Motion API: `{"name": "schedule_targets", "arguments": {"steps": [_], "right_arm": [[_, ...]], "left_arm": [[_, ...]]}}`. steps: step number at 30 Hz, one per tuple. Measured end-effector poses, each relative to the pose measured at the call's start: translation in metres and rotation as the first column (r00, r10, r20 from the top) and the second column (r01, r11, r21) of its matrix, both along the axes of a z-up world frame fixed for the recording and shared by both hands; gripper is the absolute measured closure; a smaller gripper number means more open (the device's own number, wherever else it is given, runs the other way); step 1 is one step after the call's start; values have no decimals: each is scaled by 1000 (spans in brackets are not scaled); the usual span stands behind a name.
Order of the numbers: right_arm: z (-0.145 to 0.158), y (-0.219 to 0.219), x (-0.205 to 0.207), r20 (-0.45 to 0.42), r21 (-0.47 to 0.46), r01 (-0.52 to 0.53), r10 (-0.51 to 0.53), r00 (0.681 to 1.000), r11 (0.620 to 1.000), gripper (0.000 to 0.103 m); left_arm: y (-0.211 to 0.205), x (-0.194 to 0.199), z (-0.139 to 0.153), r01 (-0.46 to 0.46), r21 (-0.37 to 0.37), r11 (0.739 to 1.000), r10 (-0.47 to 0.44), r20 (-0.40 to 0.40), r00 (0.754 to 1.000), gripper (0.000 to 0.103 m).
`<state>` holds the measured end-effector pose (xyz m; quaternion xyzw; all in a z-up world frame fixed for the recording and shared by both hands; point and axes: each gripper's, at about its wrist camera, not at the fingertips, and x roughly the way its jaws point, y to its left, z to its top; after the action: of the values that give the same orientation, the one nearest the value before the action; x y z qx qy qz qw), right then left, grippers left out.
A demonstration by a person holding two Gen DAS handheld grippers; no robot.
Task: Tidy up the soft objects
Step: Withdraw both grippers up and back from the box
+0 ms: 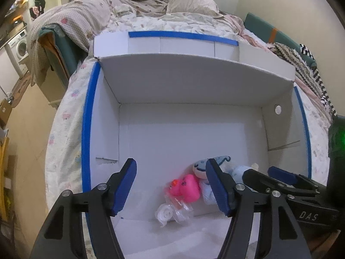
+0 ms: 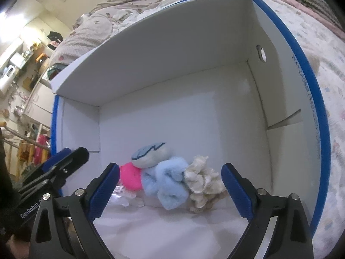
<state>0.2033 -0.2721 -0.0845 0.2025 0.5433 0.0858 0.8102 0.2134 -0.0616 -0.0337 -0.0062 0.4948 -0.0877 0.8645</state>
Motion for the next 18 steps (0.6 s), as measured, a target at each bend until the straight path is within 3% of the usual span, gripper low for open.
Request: {"name": "schedule_targets", "arguments": {"steps": [18], "right_arm": [[22, 6, -44, 37, -38, -3, 4, 999, 999, 2]], "left_arm": [[27, -61, 24, -32, 28, 999, 30, 82, 996, 39]]}}
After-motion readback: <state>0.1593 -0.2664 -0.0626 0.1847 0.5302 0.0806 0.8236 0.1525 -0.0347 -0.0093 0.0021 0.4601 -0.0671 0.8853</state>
